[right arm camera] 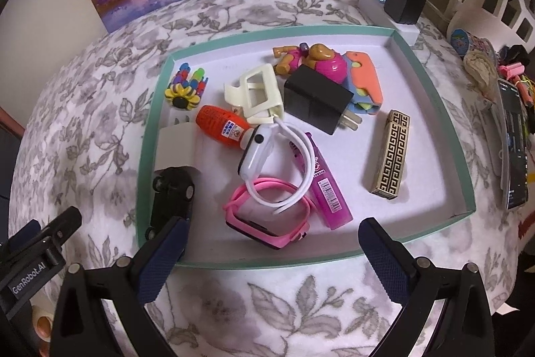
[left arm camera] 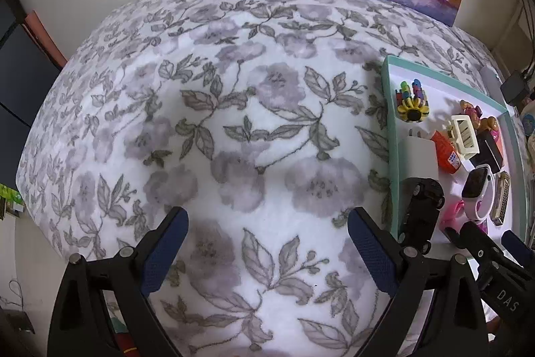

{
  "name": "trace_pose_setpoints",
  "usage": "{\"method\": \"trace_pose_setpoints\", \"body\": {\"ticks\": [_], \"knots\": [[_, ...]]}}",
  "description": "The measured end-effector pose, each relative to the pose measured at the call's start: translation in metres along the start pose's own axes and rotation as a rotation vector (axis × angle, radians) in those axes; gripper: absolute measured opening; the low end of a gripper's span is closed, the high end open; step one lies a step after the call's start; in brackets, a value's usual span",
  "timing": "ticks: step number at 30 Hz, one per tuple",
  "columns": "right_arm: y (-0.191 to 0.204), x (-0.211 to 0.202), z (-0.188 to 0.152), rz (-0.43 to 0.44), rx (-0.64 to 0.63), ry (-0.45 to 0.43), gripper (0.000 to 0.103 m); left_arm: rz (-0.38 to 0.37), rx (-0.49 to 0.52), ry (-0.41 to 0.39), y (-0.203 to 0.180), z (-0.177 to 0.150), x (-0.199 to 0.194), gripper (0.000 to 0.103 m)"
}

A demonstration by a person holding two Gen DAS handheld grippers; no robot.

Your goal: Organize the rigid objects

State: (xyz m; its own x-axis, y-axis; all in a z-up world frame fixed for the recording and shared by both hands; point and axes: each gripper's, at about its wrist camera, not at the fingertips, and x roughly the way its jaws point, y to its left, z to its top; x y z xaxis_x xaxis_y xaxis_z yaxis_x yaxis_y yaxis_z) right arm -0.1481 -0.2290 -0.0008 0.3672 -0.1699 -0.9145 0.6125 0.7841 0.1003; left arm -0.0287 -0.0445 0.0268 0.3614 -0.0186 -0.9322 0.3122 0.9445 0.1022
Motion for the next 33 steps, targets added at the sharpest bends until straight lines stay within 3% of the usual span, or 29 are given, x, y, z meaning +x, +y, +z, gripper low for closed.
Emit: {"method": "trace_pose_setpoints", "body": {"ticks": [33], "knots": [[0.013,0.008,0.007,-0.037,-0.073,0.001,0.103,0.027,0.017,0.067,0.005,-0.001,0.015,0.096]]}}
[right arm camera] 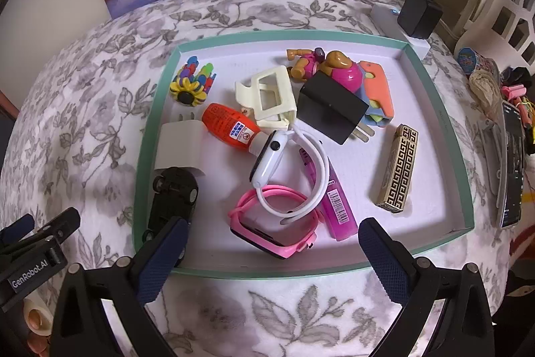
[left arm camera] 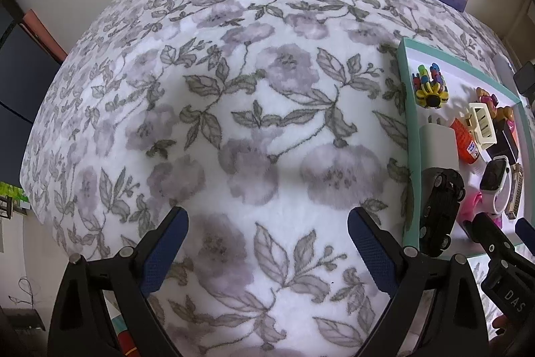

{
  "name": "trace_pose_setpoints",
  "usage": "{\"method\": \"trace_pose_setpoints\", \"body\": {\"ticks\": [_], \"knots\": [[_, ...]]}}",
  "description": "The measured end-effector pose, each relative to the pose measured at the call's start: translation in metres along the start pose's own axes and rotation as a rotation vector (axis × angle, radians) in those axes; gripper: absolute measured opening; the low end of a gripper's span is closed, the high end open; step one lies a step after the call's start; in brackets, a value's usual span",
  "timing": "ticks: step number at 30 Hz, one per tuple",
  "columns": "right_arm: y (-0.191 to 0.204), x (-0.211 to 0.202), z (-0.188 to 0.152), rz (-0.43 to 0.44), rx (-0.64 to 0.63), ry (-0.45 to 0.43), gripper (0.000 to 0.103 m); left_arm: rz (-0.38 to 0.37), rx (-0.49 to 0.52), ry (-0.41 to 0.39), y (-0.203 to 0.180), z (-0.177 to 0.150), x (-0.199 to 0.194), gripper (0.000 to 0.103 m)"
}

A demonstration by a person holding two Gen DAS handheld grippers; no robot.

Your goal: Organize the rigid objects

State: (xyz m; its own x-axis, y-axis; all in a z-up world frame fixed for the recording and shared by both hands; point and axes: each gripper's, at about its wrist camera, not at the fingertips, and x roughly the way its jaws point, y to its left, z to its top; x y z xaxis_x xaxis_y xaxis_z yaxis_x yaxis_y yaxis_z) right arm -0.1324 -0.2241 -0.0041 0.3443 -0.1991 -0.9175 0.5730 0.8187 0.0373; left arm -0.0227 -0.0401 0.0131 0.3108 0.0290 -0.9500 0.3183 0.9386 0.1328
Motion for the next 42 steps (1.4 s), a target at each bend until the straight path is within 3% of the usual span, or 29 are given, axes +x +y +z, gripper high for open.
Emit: {"method": "trace_pose_setpoints", "body": {"ticks": [42], "knots": [[0.0067,0.0081,0.0003,-0.005,-0.032,0.041,0.103,-0.013,-0.01,0.03,0.0026,-0.0004,0.0054,0.096]]}}
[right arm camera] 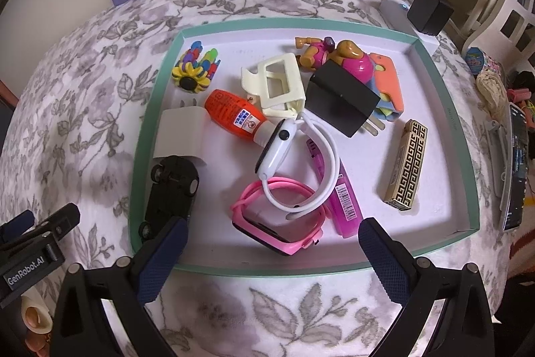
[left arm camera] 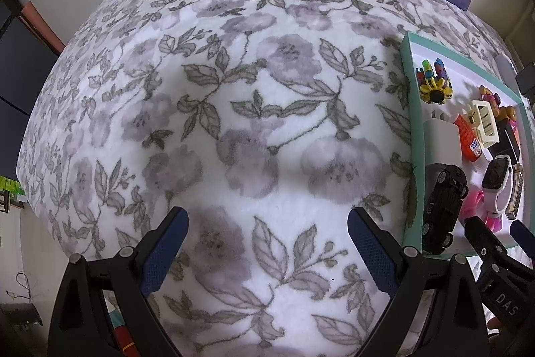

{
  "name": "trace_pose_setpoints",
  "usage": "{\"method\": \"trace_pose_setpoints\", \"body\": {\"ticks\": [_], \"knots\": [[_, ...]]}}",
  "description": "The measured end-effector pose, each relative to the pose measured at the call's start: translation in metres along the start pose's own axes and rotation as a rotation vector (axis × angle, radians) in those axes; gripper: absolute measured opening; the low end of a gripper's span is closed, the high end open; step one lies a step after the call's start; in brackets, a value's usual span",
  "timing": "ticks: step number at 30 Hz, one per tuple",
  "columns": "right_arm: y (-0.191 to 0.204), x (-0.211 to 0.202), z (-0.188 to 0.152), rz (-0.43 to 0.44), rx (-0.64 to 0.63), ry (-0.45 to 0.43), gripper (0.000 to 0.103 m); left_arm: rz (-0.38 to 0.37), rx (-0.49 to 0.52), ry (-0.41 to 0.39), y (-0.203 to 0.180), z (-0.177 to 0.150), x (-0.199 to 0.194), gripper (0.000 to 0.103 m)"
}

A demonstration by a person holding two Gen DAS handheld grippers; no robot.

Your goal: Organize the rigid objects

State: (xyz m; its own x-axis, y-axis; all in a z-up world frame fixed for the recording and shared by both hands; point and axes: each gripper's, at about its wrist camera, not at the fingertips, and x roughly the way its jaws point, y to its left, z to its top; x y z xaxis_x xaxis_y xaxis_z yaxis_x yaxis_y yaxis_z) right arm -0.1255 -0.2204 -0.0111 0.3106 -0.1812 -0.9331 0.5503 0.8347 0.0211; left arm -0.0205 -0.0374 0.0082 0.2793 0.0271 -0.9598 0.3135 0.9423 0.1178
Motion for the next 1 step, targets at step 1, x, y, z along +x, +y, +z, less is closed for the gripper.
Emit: {"method": "trace_pose_setpoints", "body": {"ticks": [1], "knots": [[0.0002,0.0003,-0.0001,0.0,0.001,0.001,0.103,-0.003,0.002,0.0,-0.0004,0.0004,-0.0001,0.096]]}}
